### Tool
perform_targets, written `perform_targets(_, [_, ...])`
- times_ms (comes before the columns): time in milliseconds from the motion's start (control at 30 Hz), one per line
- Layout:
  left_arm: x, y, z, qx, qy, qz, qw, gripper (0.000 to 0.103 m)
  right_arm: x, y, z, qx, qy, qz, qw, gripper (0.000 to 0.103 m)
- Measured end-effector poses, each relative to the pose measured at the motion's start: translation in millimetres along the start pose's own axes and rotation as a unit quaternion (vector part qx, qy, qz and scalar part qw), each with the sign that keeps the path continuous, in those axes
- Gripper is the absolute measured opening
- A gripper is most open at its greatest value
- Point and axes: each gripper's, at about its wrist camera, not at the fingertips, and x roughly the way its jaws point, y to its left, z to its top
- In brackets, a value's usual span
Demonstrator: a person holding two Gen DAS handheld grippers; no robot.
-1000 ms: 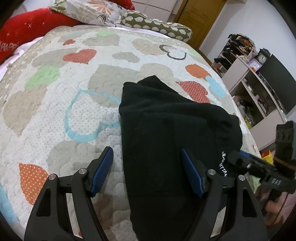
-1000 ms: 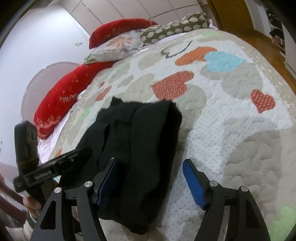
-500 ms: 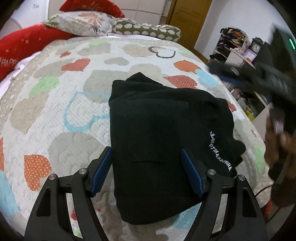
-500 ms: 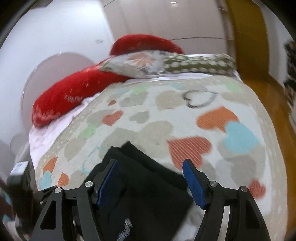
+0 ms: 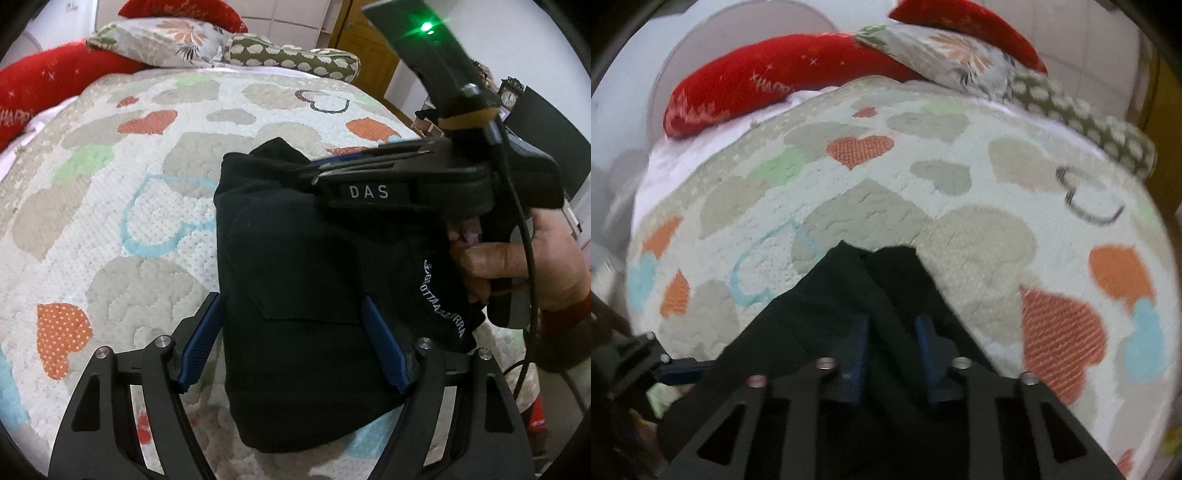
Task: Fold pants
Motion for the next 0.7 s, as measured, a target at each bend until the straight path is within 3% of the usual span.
perform_targets(167, [4.4,-0.1,4.5,-0.002,0.002,-0.002,1.0000,0.080,8.1,-4.7,7.4,-0.004,-0.002,-0.039,0.999,0.007])
perform_targets(333, [7.5,3.8,3.2,-0.016,0.006,-0.010,0.9998,0.080,18.1,-17.1,5.4,0.030,0.000,-0.027,0.999,0.006])
perform_targets(567, [0.1,-1.8,0.8,-0.004,0.003,0.005,1.0000,0.080,-62.5,-40.2,-9.2,0.120,-0.067,-0.002,0.991,0.007])
perform_targets(700, [-0.6,-4.9,-2.6,-0.004,-0.002,0.014,0.9999,0.080,-80.4,-17.9,-36.7,0.109,-0.067,0.012,0.992,0.008])
